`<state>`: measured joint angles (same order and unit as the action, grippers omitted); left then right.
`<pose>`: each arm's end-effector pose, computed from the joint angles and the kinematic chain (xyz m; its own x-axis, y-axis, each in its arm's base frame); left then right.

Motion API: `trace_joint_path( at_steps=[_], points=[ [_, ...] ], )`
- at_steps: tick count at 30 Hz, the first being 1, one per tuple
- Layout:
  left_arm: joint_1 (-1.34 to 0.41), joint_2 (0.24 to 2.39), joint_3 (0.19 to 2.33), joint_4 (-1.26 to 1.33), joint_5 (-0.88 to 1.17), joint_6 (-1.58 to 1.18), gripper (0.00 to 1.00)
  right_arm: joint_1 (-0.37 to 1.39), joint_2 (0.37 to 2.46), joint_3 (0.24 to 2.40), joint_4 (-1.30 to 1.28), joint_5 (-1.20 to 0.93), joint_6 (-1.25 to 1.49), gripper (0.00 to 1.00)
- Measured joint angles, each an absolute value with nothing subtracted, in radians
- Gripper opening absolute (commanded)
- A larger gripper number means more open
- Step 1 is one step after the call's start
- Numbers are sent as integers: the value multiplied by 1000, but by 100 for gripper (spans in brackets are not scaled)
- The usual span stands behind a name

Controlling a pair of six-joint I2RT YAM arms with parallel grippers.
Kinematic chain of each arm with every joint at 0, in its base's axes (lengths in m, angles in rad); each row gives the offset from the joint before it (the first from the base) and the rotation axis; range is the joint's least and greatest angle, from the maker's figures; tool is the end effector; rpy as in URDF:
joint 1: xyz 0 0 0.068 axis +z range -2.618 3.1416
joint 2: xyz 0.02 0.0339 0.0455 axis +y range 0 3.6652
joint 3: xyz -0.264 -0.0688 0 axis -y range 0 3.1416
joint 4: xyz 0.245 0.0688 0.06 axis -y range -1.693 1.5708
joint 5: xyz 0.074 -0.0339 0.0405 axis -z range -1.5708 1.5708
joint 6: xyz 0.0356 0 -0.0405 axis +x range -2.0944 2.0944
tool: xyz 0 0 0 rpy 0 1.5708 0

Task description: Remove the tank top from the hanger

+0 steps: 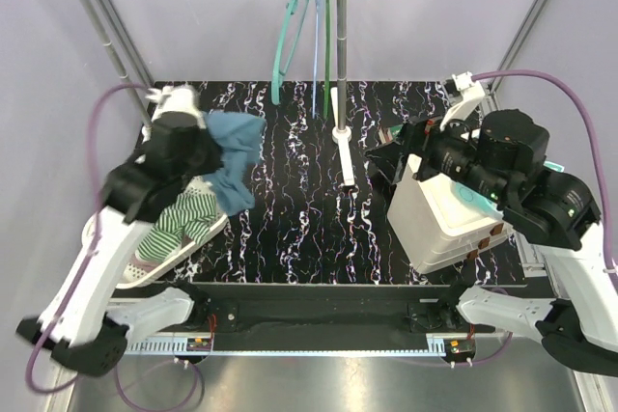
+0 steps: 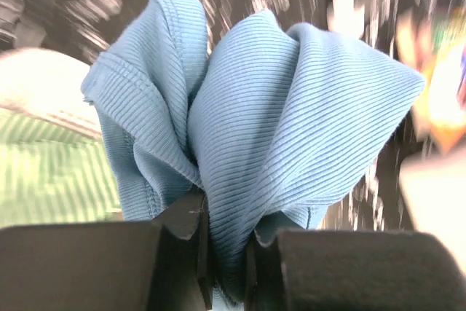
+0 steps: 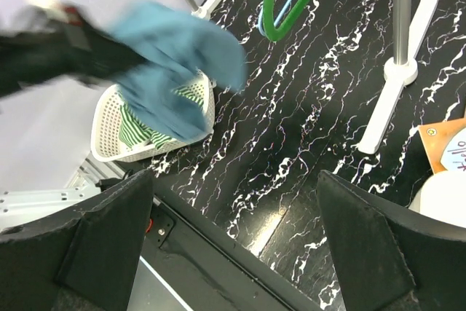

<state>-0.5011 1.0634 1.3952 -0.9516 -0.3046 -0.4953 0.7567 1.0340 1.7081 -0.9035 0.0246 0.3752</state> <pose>0.1733 -0.0827 0.4181 -0.5643 -0.2079 -0.7990 -0.0273 0.9719 -0.2336 0.1065 0.0994 0.5153 -0.3990 0.1271 -0.9081 -0.5618 0.7488 0.3517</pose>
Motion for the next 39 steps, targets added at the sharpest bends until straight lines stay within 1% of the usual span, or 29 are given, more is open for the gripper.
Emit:
trace_joint_path(
  at_steps=[3,6,8,9,11,13,16,18,23,25,27,31,33,35,39],
  points=[
    [-479,970,1473,-981,-424,-480,0,756,1059,1712,-891,7,363,100],
    [-477,876,1489,-999,-567,-477,0,756,1088,1723,-878,-11,356,100],
    [-476,812,1457,-995,-661,-480,4,757,1109,1732,-868,-22,351,100],
    [-476,781,1421,-982,-698,-480,8,757,1119,1737,-863,-25,349,100],
    [-474,708,1316,-968,-767,-506,10,757,1136,1747,-854,-31,345,100],
    [-472,674,1253,-1027,-812,-584,6,757,1152,1762,-849,-45,342,100],
    [-469,697,1252,-1216,-854,-860,4,757,1162,1774,-842,-48,340,100],
    [-467,720,1266,-1284,-853,-1005,0,756,1162,1775,-838,-48,340,100],
    [-445,833,1335,-1364,-797,-1354,0,756,1163,1775,-835,-65,348,100],
    [-399,903,1370,-1369,-743,-1452,2,757,1163,1775,-835,-74,353,100],
    [-321,967,1392,-1367,-678,-1528,2,757,1163,1775,-835,-74,362,100],
    [-139,1073,1394,-1364,-552,-1582,2,757,1161,1774,-835,-75,379,100],
    [-49,1112,1394,-1363,-511,-1583,5,757,1155,1773,-836,-79,393,100],
    [19,1139,1394,-1364,-503,-1583,8,757,1140,1766,-836,-81,406,100],
    [90,1178,1368,-1362,-508,-1587,8,757,1101,1751,-854,-80,425,100]
  ],
)
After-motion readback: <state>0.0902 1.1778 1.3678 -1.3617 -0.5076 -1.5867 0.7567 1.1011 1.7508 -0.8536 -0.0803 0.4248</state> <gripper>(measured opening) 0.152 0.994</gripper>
